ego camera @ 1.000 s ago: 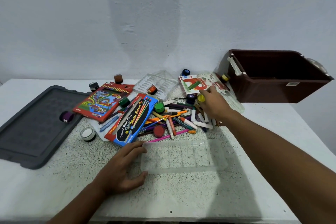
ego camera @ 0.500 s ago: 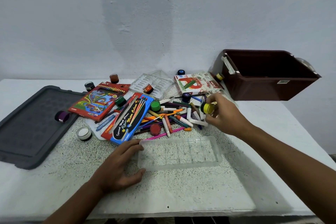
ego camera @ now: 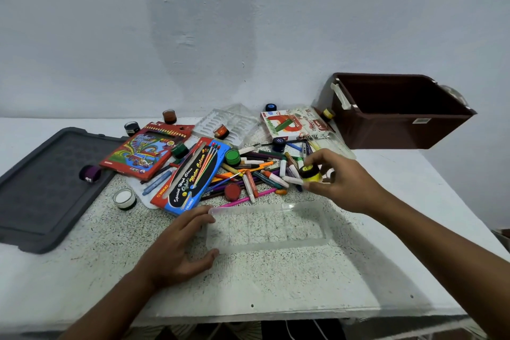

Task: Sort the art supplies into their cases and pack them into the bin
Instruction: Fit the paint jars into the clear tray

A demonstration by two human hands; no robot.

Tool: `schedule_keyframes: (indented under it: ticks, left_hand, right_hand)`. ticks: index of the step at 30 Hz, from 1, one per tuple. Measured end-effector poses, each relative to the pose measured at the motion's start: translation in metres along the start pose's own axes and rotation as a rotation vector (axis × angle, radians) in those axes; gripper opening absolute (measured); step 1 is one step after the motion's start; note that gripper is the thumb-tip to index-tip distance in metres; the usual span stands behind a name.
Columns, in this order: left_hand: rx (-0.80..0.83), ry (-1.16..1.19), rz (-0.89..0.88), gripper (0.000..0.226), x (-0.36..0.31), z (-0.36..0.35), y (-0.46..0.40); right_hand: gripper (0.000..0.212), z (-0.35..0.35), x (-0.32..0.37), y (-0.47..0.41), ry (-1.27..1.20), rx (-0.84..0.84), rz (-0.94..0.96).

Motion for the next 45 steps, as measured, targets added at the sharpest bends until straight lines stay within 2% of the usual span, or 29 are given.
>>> schedule_keyframes:
  ticks: [4, 6, 11, 15, 19, 39, 42, 45]
  left_hand:
    - [0.002, 0.004, 0.008, 0.053, 0.002, 0.000, 0.002]
    - [0.004, 0.000, 0.015, 0.053, 0.002, -0.001, 0.002]
    - [0.002, 0.012, 0.024, 0.053, 0.003, 0.000, 0.002]
    - [-0.010, 0.025, 0.042, 0.054, 0.003, 0.002, 0.002]
    - [-0.032, 0.043, 0.062, 0.056, 0.003, 0.004, 0.003]
    - [-0.078, 0.049, 0.064, 0.047, 0.002, 0.008, 0.003]
    - [-0.126, 0.047, 0.049, 0.044, -0.001, 0.012, 0.003]
    - [-0.210, 0.059, 0.029, 0.040, -0.004, 0.016, 0.003]
  right_hand:
    - [0.036, -0.013, -0.009, 0.009, 0.053, 0.112, -0.039]
    - [0.039, -0.019, -0.013, 0.013, 0.161, 0.153, -0.016]
    - [0.037, -0.029, -0.017, 0.020, 0.356, 0.195, 0.085]
    - [0.042, -0.038, -0.022, 0.023, 0.435, 0.214, 0.108]
    - [0.037, -0.044, -0.023, 0.026, 0.490, 0.211, 0.163]
    - [0.036, -0.048, -0.024, 0.024, 0.617, 0.238, 0.259]
    - [0.036, -0.047, -0.026, 0.022, 0.616, 0.253, 0.253]
    - [0.041, -0.045, -0.025, 0.017, 0.617, 0.350, 0.201]
Point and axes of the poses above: each hand's wrist, its own y-axis away from the middle knuckle, its own z-axis out of the back of the hand, x = y × z, the point moved 6 cm from there along -y, towards the middle knuckle, and after that the axes turned 1 degree about -z, right-handed, at the moved point
